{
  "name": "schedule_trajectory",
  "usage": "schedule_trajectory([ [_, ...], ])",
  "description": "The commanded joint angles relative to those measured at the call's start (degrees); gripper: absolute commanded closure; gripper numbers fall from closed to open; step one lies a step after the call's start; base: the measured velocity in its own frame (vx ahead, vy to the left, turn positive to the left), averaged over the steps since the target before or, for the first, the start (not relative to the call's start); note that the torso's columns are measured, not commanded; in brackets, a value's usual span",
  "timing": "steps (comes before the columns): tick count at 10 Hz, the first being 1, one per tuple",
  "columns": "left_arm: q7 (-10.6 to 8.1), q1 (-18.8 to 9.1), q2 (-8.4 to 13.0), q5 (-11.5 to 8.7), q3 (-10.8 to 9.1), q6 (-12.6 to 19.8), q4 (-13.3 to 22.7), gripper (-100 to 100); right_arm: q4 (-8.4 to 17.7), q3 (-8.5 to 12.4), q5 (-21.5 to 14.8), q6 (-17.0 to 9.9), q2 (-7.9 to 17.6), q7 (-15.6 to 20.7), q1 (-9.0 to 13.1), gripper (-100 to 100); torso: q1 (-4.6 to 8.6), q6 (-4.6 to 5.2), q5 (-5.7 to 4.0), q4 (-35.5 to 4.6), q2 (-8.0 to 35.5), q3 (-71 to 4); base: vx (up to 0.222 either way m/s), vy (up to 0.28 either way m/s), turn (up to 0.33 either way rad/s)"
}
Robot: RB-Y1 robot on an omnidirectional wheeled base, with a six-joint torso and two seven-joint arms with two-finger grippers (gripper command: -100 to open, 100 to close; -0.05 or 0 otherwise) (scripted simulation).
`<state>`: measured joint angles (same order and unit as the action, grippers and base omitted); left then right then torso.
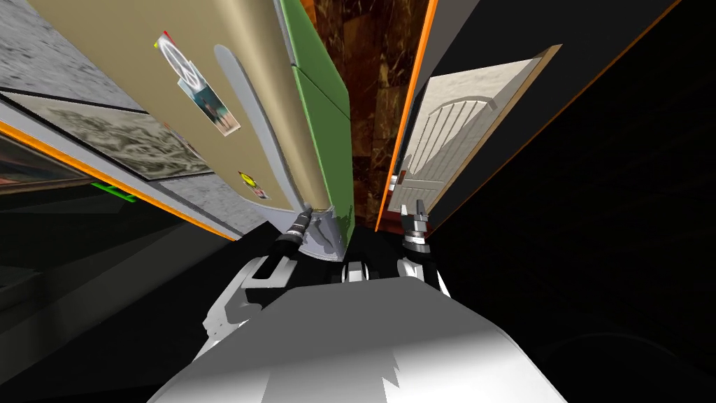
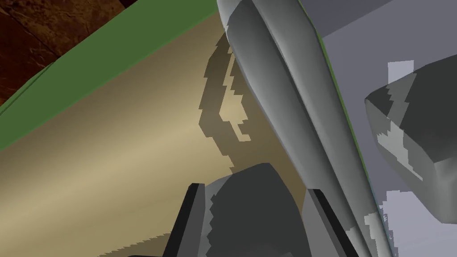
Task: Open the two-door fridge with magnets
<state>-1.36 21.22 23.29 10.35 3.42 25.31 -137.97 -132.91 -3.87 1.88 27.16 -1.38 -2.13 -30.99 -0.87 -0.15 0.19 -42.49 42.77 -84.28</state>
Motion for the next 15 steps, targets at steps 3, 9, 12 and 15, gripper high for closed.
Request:
schedule_trajectory([
  [3,0.17,1.47,2.39,-1.02,2.17,-1.39,-2.06,100,0.00,0.00,0.00,0.00,0.00,0.00,0.00,0,-0.18,-0.29,-0.11,-0.11,-0.63,-0.50,-0.195,0.240,-0.075],
  [9,0.46,4.10,6.92,-3.09,6.84,-4.04,-5.58,100,0.00,0.00,0.00,0.00,0.00,0.00,0.00,0,0.27,-0.07,-0.20,-0.03,-0.61,-0.49,-0.213,0.265,-0.070],
  [12,0.57,4.77,7.72,-3.52,8.44,-4.25,-5.98,100,0.01,0.00,0.00,0.00,-0.01,0.00,0.00,0,0.57,-0.09,-0.21,-0.01,-0.69,-0.52,-0.184,0.244,-0.062],
  [15,0.48,5.11,9.84,-4.09,9.94,-5.53,-6.66,100,0.00,0.00,0.00,0.00,0.00,0.00,-0.01,0,0.55,0.12,-0.16,0.18,-0.60,-0.42,-0.113,0.238,-0.105],
])
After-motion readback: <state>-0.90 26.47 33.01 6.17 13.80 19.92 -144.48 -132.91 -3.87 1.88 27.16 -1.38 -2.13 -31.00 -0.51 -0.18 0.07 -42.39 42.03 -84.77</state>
